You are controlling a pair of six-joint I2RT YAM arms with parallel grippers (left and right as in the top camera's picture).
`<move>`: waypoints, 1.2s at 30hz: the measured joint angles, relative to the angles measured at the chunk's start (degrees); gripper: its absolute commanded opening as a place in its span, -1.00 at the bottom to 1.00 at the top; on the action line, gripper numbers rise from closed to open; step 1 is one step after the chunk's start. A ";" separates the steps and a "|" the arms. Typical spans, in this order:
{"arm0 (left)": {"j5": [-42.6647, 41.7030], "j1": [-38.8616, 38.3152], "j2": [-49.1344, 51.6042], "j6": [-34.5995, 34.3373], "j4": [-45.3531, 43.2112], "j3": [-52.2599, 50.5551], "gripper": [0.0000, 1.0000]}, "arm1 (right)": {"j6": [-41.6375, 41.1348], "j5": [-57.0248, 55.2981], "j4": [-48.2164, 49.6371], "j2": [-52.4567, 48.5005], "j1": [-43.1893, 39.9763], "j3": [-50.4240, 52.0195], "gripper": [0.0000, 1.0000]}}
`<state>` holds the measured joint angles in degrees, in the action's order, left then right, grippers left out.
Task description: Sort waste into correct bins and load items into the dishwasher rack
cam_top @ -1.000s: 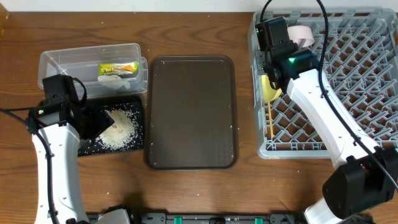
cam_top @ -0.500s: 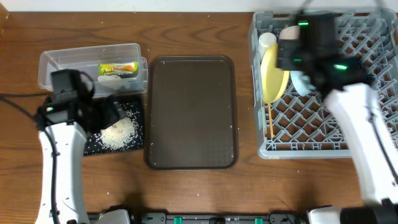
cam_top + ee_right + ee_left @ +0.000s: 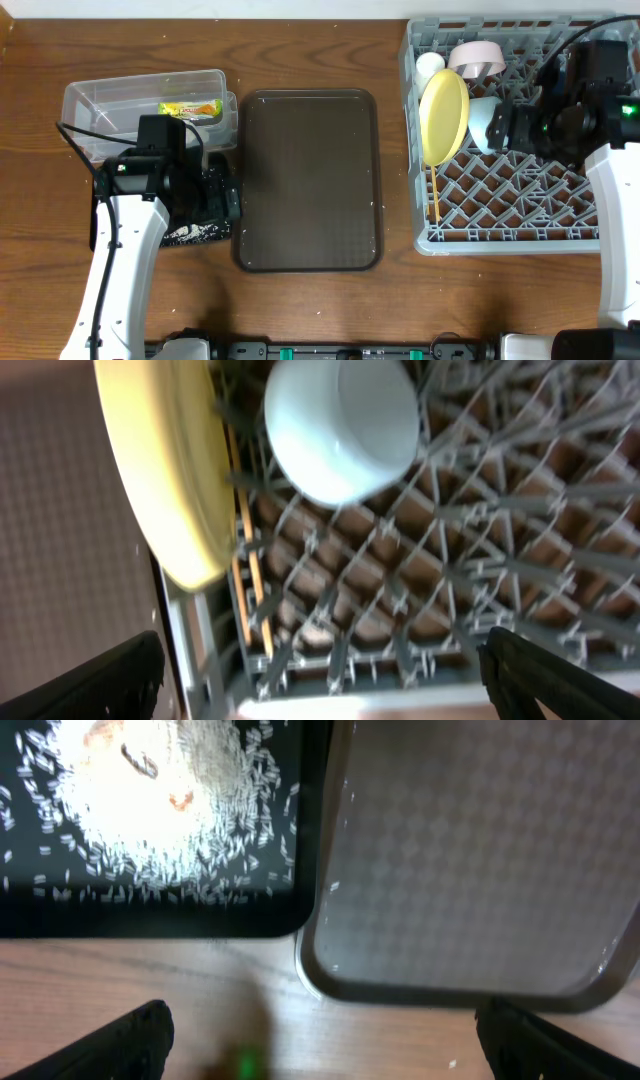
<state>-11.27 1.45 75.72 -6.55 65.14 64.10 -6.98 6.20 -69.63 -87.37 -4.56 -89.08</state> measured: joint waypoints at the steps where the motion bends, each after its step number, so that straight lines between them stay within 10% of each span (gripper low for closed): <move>1: 0.00 0.00 -0.13 0.33 0.26 0.00 0.98 | 0.09 0.46 -0.48 0.04 -0.07 0.04 0.99; 19: 0.02 0.00 -40.89 3.63 -11.32 -16.94 1.00 | 0.96 3.37 24.52 37.68 0.13 38.42 0.98; 36: 0.02 0.00 -52.33 3.58 -11.47 -20.22 1.00 | 1.14 1.73 9.64 48.02 0.13 44.37 0.98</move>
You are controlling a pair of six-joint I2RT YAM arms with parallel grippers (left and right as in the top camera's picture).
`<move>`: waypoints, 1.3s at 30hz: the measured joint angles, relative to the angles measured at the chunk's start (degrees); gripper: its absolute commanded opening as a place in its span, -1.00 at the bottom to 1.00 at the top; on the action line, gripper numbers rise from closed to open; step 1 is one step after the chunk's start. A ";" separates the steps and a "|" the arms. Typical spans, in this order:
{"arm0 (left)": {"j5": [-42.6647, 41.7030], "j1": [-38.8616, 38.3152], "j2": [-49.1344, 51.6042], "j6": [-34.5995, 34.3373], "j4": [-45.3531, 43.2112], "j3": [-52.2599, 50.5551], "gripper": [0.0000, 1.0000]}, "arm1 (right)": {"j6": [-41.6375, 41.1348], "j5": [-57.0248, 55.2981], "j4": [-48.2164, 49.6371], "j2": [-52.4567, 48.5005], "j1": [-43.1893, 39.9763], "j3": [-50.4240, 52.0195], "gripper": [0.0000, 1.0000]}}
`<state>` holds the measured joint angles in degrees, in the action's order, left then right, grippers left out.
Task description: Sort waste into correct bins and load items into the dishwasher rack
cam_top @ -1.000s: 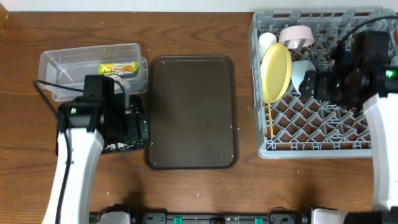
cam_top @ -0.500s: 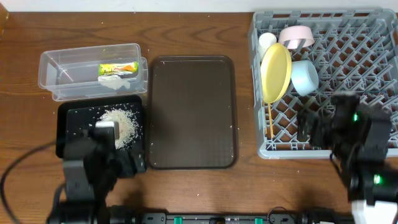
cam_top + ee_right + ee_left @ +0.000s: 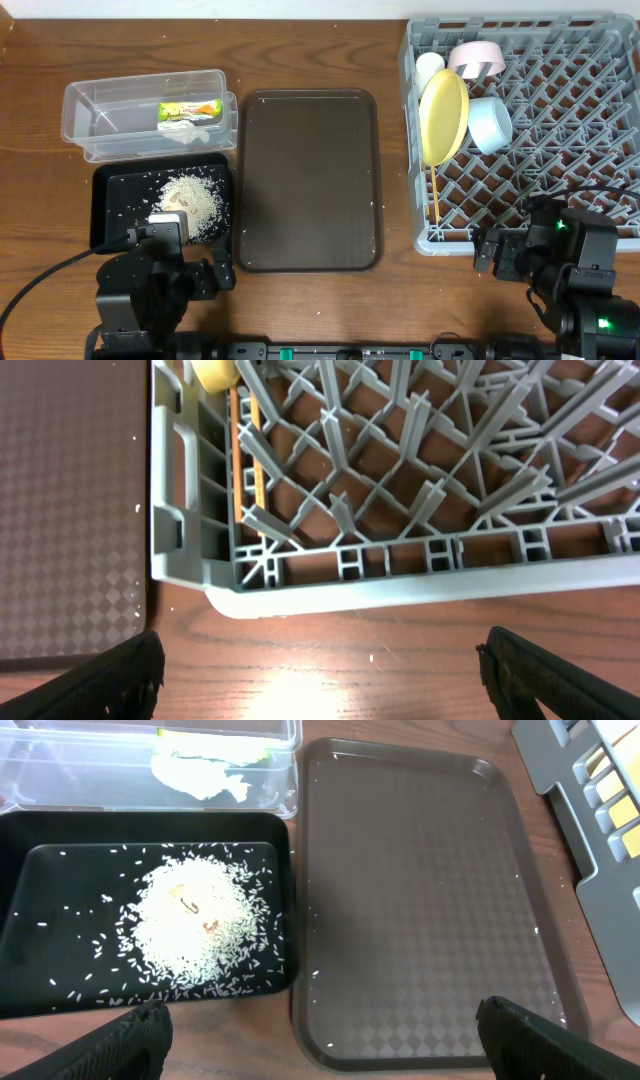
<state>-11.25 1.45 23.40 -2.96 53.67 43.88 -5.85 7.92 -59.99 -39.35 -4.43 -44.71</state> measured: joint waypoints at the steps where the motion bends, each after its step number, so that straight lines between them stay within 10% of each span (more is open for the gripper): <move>1: 0.00 0.00 0.00 0.00 0.00 0.00 1.00 | 0.00 0.00 -0.17 0.00 0.00 0.00 0.98; 16: 0.02 0.00 0.00 0.00 0.00 0.00 1.00 | 1.77 -3.10 2.01 5.73 6.12 0.46 0.99; 39: 0.02 0.00 0.00 0.00 -0.11 -0.15 1.00 | 2.51 -1.25 62.25 36.48 5.31 40.96 0.98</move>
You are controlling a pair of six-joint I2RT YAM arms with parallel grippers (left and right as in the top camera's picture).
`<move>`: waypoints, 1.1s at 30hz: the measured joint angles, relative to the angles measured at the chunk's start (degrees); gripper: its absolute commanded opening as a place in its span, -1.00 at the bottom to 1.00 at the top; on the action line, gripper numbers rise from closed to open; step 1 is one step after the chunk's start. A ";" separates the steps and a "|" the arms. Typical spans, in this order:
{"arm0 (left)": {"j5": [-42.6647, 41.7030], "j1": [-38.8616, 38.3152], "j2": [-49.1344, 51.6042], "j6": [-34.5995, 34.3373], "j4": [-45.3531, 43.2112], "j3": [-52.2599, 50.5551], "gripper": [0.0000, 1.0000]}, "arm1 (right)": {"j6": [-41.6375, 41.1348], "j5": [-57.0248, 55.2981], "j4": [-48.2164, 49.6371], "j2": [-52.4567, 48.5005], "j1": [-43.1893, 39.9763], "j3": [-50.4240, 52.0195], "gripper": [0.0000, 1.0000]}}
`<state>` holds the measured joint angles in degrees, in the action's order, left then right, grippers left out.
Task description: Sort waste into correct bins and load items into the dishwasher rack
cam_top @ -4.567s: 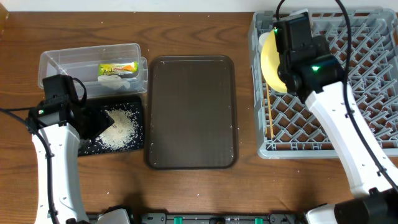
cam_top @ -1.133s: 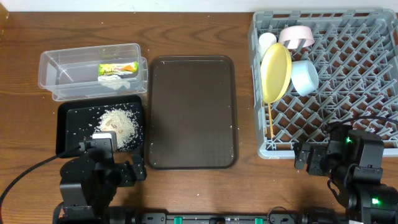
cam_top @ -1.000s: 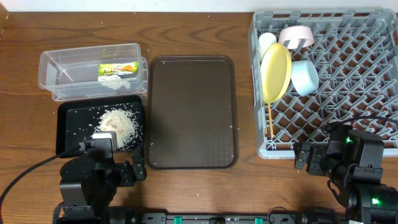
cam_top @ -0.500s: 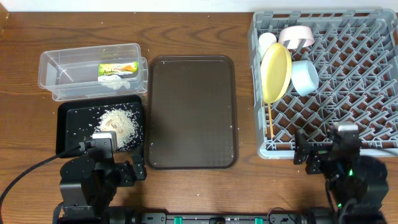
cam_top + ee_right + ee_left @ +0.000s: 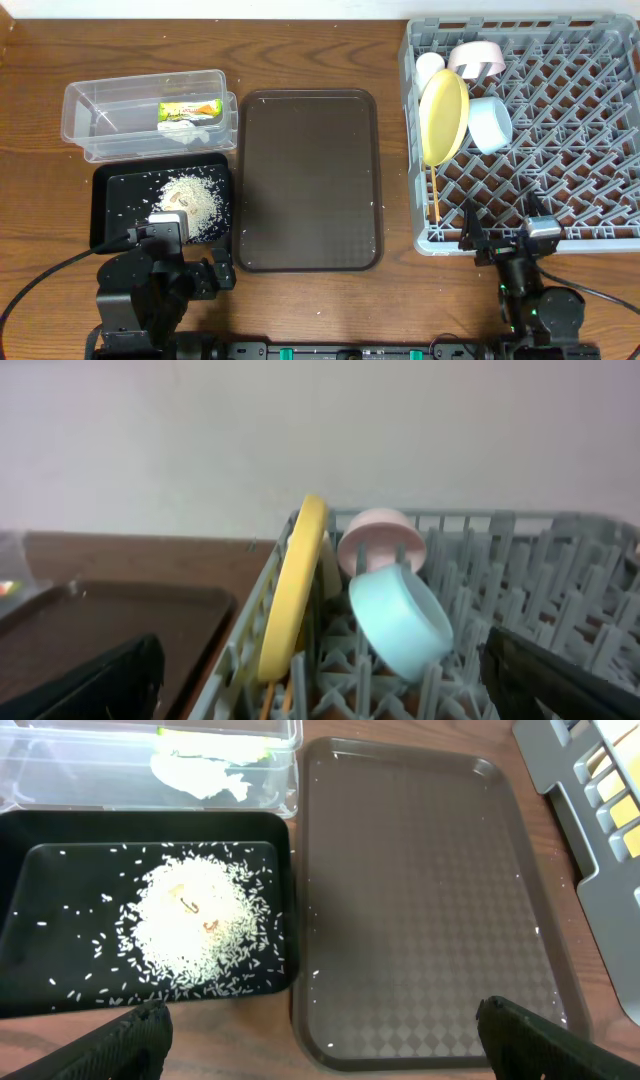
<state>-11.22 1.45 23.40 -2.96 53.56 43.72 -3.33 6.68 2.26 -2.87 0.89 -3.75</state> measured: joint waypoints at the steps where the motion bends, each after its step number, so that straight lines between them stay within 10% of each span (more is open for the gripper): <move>1: 0.00 0.00 0.00 0.00 0.00 0.00 1.00 | 0.00 -0.04 1.01 0.44 -0.31 0.92 0.98; 33: -0.02 0.00 0.00 0.00 0.02 0.00 1.00 | 2.75 -2.19 -5.95 2.19 -0.87 3.32 0.98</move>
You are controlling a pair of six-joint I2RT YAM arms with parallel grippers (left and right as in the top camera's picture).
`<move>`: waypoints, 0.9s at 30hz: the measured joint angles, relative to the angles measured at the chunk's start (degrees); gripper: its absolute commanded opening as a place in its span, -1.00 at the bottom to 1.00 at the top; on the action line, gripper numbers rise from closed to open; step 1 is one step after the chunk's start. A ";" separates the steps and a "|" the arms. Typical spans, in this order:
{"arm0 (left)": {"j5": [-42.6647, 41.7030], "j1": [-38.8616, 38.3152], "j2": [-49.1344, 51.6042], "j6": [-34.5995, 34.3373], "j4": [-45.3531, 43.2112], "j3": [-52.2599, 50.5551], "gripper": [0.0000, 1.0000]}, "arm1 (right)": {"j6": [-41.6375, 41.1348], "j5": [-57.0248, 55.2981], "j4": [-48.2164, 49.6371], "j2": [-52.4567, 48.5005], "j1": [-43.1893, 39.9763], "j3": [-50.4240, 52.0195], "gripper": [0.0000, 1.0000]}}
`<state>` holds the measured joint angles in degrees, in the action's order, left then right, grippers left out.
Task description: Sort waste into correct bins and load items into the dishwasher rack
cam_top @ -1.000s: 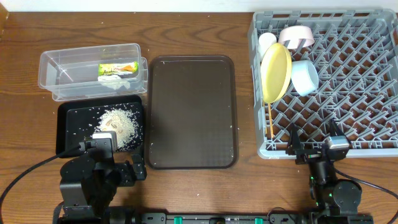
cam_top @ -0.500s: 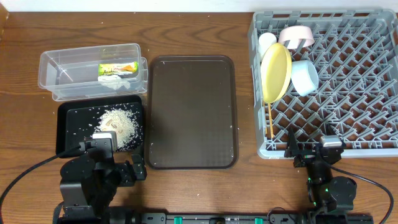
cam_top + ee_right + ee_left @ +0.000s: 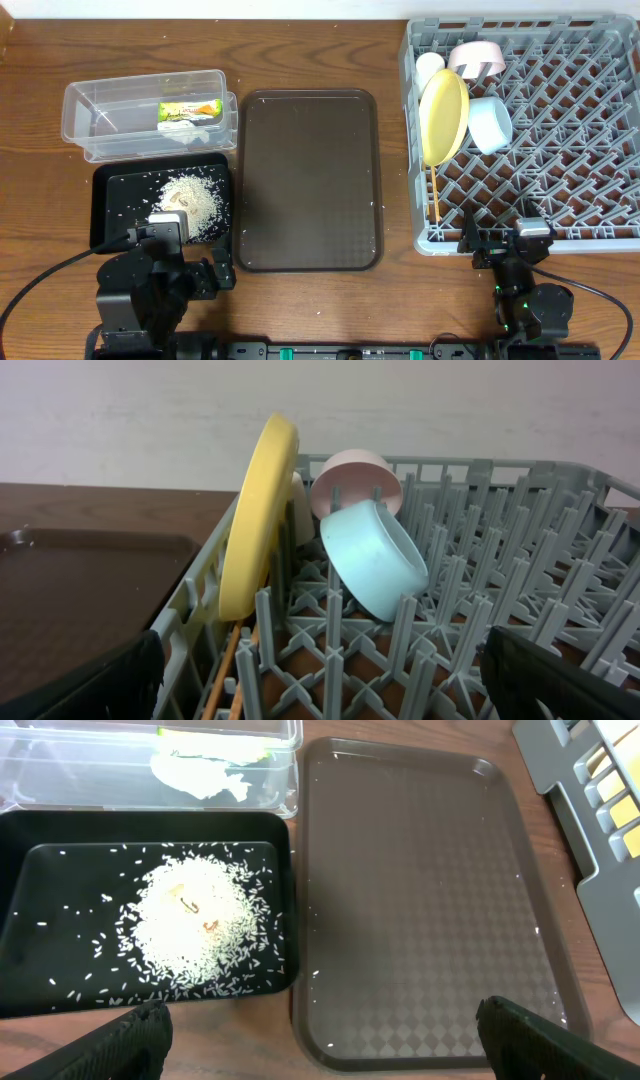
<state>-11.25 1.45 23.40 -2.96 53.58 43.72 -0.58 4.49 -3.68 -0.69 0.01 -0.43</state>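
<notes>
The grey dishwasher rack (image 3: 580,150) at the right holds a yellow plate (image 3: 250,510), a pale blue bowl (image 3: 375,560), a pink cup (image 3: 355,475) and wooden chopsticks (image 3: 435,205). A clear bin (image 3: 100,120) holds a snack wrapper (image 3: 190,110). Below it the black bin (image 3: 30,910) holds spilled rice (image 3: 195,925). The brown tray (image 3: 308,180) is bare. My left gripper (image 3: 320,1045) is open at the table's near edge, facing the black bin and tray. My right gripper (image 3: 325,685) is open at the rack's near edge, holding nothing.
Both arms sit low at the near table edge, the left arm (image 3: 150,285) and the right arm (image 3: 525,295). Wood table (image 3: 320,50) surrounds the bins, tray and rack. A pale wall stands behind the rack in the right wrist view.
The right wrist view has shifted a little, and the rack's plate, bowl and cup now fill more of it. The left arm and all objects are unchanged.
First my left gripper was over the black bin's corner and my right gripper over the rack beside the blue bowl. Then both arms were back at the near edge, the right wrist looking down at the rack's front. Later it looked level across the rack, as now.
</notes>
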 measured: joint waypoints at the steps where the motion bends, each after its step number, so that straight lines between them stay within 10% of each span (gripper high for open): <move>1: 0.02 0.00 0.00 0.00 0.00 0.00 1.00 | 0.00 -0.02 0.00 0.00 0.00 0.00 0.98; 19: 0.50 0.00 -2.93 0.07 -0.94 -1.05 1.00 | 0.02 -0.02 0.00 0.00 0.00 0.00 0.99; 27: 1.11 0.00 -14.05 0.04 -16.52 -16.70 1.00 | 0.02 -0.07 -0.04 0.00 0.00 0.00 0.99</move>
<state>-10.13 1.45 9.34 -2.92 37.06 27.03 -0.56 4.43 -3.73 -0.69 0.01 -0.43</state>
